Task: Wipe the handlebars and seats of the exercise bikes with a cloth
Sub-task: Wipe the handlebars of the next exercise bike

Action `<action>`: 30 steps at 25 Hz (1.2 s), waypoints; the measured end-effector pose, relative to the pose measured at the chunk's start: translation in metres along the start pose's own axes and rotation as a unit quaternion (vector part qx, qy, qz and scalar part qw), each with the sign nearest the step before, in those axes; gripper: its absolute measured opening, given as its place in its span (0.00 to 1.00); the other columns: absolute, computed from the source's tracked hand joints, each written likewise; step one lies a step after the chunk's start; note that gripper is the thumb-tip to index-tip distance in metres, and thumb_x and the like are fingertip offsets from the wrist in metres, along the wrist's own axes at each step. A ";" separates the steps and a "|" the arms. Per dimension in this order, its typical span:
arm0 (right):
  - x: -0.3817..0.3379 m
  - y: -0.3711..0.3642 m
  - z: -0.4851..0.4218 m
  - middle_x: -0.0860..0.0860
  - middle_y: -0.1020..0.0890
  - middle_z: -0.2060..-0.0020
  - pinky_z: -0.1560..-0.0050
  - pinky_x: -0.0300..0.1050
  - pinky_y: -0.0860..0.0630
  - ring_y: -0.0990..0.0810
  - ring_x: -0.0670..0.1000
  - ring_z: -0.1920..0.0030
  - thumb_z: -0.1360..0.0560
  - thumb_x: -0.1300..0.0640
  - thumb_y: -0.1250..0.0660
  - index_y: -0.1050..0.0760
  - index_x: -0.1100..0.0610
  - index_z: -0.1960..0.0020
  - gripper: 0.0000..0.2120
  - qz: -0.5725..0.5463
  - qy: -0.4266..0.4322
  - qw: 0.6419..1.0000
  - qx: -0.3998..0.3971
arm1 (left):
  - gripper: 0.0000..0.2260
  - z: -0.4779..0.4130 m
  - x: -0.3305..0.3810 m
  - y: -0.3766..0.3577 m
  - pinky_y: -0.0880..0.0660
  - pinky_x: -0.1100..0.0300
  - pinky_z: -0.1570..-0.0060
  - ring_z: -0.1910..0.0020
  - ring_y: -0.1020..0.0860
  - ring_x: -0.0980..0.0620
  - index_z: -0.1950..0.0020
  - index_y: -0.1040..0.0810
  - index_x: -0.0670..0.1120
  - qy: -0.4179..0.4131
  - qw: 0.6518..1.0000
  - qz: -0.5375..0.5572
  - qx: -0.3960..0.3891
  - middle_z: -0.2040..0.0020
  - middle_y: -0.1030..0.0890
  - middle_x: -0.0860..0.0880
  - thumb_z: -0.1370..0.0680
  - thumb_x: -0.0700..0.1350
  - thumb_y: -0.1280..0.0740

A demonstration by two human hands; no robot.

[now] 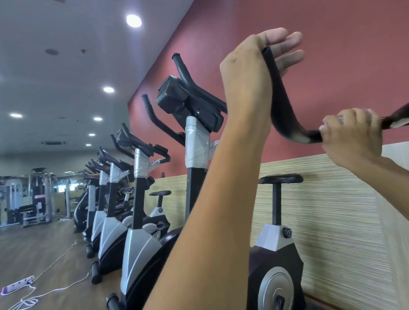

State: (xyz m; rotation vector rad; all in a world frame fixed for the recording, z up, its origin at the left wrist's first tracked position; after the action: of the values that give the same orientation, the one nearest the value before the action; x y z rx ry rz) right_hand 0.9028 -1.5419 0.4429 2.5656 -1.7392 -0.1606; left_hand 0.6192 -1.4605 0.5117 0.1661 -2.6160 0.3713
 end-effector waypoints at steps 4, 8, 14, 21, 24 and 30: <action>0.001 0.020 -0.011 0.63 0.22 0.46 0.30 0.60 0.40 0.27 0.64 0.42 0.19 0.51 0.46 0.20 0.58 0.45 0.18 0.059 -0.014 0.992 -0.112 | 0.13 -0.005 -0.001 -0.003 0.24 0.56 0.49 0.65 0.18 0.47 0.59 0.23 0.42 0.017 1.000 0.024 0.001 0.64 0.16 0.45 0.21 0.36 0.45; -0.002 0.024 -0.013 0.59 0.23 0.43 0.36 0.54 0.38 0.28 0.61 0.41 0.17 0.50 0.46 0.23 0.56 0.41 0.15 0.043 -0.031 0.988 -0.146 | 0.13 -0.007 -0.002 -0.003 0.20 0.57 0.49 0.61 0.16 0.47 0.59 0.23 0.43 0.018 1.000 0.012 0.016 0.60 0.14 0.45 0.21 0.36 0.45; -0.021 0.026 -0.003 0.57 0.23 0.67 0.50 0.55 0.28 0.26 0.60 0.61 0.25 0.57 0.49 0.22 0.59 0.66 0.20 -0.047 -0.075 0.993 -0.083 | 0.15 -0.005 -0.002 -0.005 0.21 0.61 0.59 0.66 0.18 0.48 0.61 0.26 0.45 0.022 0.999 -0.014 0.027 0.69 0.18 0.48 0.22 0.36 0.49; 0.007 0.023 -0.007 0.56 0.22 0.52 0.52 0.50 0.35 0.25 0.59 0.51 0.18 0.52 0.43 0.20 0.55 0.49 0.14 0.028 0.011 0.995 -0.094 | 0.13 -0.003 -0.003 -0.001 0.25 0.61 0.64 0.70 0.23 0.48 0.63 0.26 0.44 0.011 0.999 -0.035 0.029 0.72 0.22 0.48 0.23 0.36 0.48; 0.009 0.029 -0.018 0.56 0.25 0.43 0.51 0.48 0.40 0.29 0.58 0.43 0.16 0.52 0.46 0.24 0.55 0.39 0.14 -0.011 -0.005 0.988 -0.157 | 0.13 -0.003 0.006 -0.007 0.26 0.61 0.61 0.72 0.23 0.48 0.64 0.28 0.45 0.052 0.997 -0.050 0.041 0.74 0.22 0.49 0.22 0.36 0.47; 0.013 0.052 -0.009 0.53 0.28 0.46 0.56 0.44 0.32 0.31 0.55 0.44 0.23 0.65 0.34 0.19 0.58 0.48 0.07 -0.176 -0.001 0.978 -0.111 | 0.11 0.039 -0.034 0.011 0.28 0.60 0.61 0.65 0.25 0.56 0.57 0.25 0.51 0.067 0.969 0.066 0.229 0.64 0.22 0.55 0.18 0.54 0.39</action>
State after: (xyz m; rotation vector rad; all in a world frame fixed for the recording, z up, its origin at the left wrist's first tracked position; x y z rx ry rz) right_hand 0.8606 -1.5736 0.4560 2.6730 -1.1733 -0.3475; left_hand 0.6292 -1.4599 0.4597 0.1139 -2.3743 0.9976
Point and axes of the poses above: each hand's wrist, its own z-axis away from the middle knuckle, its own y-axis out of the back of the hand, x = y × z, the point moved 1 cm from there along -z, towards the middle knuckle
